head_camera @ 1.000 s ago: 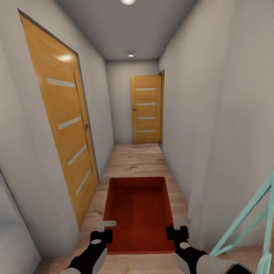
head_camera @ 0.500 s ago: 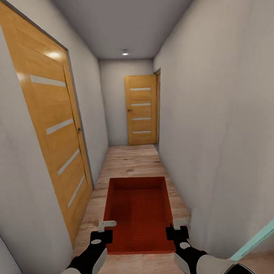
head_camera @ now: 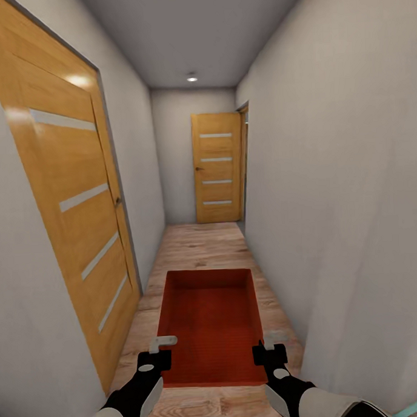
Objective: Move the two storage containers from the living room to the garage. In the garage, place one container on the floor and stack the other container on top of it (either order is fine).
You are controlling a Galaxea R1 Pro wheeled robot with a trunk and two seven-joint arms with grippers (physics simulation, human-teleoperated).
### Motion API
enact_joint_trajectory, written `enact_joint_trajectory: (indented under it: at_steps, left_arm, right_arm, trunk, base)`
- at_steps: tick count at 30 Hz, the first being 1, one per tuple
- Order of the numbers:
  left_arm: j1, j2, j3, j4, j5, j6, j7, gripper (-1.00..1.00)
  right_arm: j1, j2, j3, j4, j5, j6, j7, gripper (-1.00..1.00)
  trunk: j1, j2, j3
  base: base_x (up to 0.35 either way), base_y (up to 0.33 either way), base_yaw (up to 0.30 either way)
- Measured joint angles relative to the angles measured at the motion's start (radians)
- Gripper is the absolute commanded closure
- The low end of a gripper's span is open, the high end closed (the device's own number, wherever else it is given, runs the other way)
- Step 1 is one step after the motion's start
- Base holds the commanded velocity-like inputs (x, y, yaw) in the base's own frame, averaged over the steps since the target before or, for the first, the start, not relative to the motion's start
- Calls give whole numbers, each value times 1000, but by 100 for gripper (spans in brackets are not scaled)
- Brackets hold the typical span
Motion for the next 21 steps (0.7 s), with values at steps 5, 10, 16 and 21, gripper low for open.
enact_joint_trajectory:
  at_steps: [5, 10, 16, 21]
  left_arm:
    - [0, 0, 0, 0, 0, 0, 0, 100]
    - [0, 1, 0, 0, 0, 0, -1, 100]
    - [0, 1, -2, -1, 2, 0, -1, 100]
    - [0, 1, -2, -1, 1, 0, -1, 100]
  right_arm:
    - [0, 0, 0, 0, 0, 0, 0, 100]
    - [0, 0, 0, 0, -1, -1, 1, 100]
    - [0, 0, -1, 0, -1, -1, 2, 100]
    - [0, 0, -2, 0, 1, -1, 1, 100]
  trunk:
    - [0, 0, 0]
    - [0, 0, 0]
    - [0, 0, 0]
    - [0, 0, 0]
  base:
    - [324, 1, 0]
    - [324, 0, 0]
    - [324, 0, 0]
    - [324, 0, 0]
